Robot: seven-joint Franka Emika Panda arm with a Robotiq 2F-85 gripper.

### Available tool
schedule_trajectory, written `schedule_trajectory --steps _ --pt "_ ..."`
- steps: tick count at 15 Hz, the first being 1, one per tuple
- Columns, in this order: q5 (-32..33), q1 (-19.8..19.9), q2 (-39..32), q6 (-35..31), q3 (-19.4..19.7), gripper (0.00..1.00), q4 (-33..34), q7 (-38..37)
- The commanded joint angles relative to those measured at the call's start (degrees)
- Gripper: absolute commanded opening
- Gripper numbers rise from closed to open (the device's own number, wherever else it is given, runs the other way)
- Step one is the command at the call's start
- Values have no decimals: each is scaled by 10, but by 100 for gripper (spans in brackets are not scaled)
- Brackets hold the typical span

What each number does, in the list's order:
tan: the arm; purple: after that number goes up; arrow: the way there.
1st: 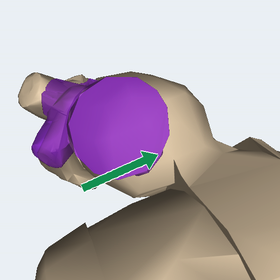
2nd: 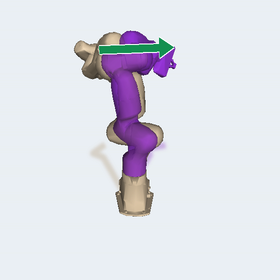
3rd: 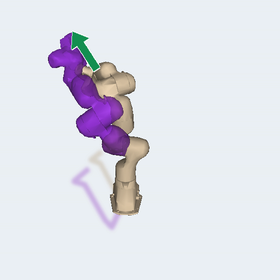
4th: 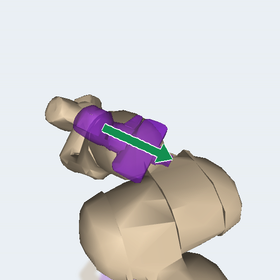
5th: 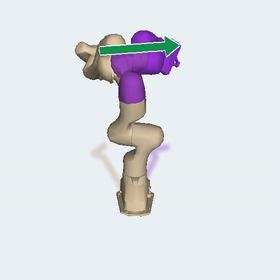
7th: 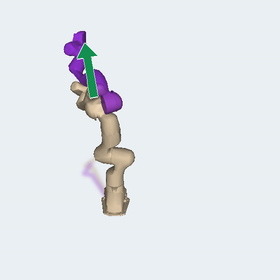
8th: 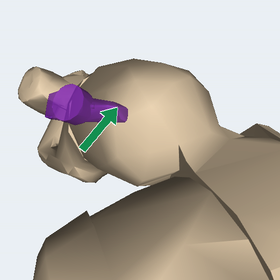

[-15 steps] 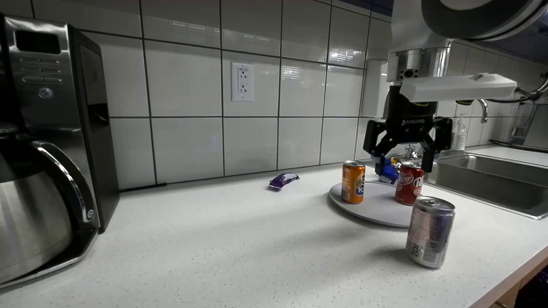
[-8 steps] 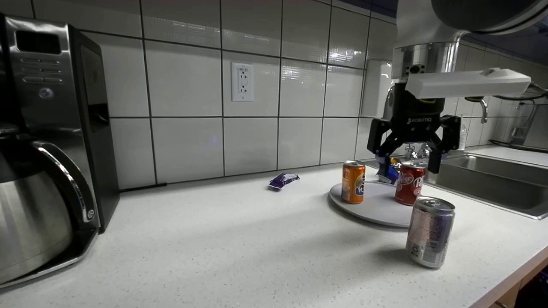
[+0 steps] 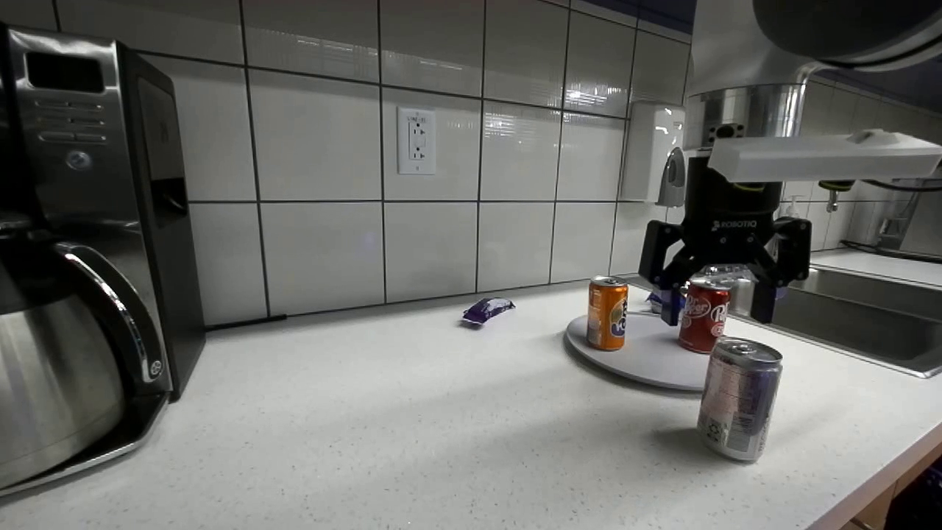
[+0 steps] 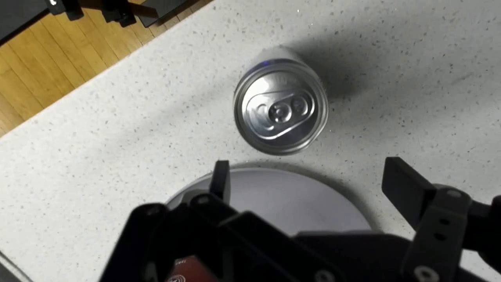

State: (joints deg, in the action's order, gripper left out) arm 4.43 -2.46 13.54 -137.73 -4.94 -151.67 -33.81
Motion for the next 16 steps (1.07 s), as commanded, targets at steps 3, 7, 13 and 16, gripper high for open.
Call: schedule_trajectory --steps 3,7,13,16 --pt "-31 3 47 -9 -10 100 -41 12" --pt "-51 3 68 -11 -9 100 -64 16" --pt "-66 6 68 -17 -9 100 -78 34" --pt "-68 7 60 -22 -5 100 -74 46"
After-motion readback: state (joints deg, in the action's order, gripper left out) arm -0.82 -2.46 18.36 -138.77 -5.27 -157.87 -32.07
